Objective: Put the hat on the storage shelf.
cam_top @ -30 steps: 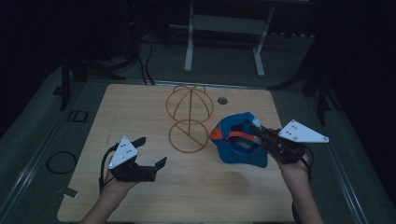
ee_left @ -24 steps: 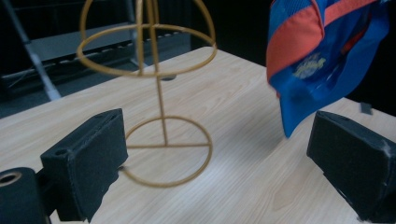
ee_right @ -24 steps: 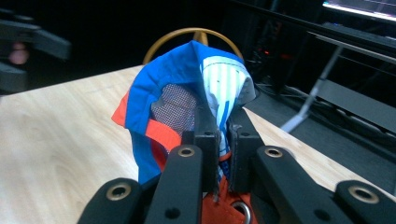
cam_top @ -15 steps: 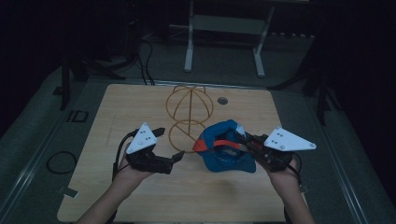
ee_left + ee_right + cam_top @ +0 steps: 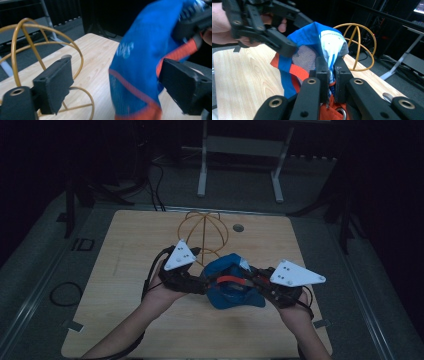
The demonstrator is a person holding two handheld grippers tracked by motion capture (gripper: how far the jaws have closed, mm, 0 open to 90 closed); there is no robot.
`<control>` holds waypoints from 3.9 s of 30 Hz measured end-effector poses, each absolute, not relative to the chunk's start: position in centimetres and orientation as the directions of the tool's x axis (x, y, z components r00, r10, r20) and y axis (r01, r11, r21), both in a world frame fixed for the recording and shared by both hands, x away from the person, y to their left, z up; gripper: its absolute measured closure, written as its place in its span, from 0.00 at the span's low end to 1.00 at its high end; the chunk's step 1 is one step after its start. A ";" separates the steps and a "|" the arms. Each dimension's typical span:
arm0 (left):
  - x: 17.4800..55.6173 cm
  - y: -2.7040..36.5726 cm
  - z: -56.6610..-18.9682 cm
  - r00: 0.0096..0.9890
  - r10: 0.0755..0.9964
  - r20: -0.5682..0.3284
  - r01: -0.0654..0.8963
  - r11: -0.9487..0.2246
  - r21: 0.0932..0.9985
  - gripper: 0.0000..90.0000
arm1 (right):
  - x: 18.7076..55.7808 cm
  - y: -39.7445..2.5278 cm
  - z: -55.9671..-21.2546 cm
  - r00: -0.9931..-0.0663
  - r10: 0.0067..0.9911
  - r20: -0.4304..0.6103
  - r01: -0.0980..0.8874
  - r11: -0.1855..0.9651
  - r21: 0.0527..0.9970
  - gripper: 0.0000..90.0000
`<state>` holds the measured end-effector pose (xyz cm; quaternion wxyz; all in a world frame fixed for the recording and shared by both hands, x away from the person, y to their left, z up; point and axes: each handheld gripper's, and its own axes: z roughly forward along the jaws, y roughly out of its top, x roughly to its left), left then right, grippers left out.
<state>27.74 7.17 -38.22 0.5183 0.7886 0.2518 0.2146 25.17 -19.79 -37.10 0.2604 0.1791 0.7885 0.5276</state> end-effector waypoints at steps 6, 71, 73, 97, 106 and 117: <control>28.5 6.2 -38.2 0.801 0.593 0.080 0.187 -0.374 0.909 0.27 | 24.9 -19.1 -37.0 -0.817 0.529 -0.231 -0.015 0.381 0.925 0.94; 28.6 7.9 -37.1 0.963 0.107 0.249 -0.235 -0.122 0.964 0.99 | 22.8 -19.4 -37.8 -0.897 0.396 -0.196 -0.044 0.360 0.932 0.65; 28.6 7.3 -37.2 0.964 0.100 0.248 -0.235 -0.126 0.964 0.99 | 22.8 -19.3 -37.8 -0.897 0.395 -0.196 -0.048 0.353 0.934 0.67; 28.3 8.8 -36.9 0.951 0.118 0.287 -0.254 -0.238 0.937 0.85 | 22.6 -21.4 -35.9 -0.857 0.489 -0.161 -0.020 0.281 0.959 1.00; 28.2 10.7 -36.9 0.948 0.188 0.258 -0.202 -0.274 0.940 0.70 | 22.5 -22.5 -34.9 -0.846 0.510 -0.155 -0.022 0.258 0.966 1.00; 27.4 14.1 -37.3 0.933 0.289 0.215 -0.143 -0.250 0.958 0.50 | 23.2 -22.1 -33.3 -0.829 0.535 -0.161 -0.034 0.240 0.970 1.00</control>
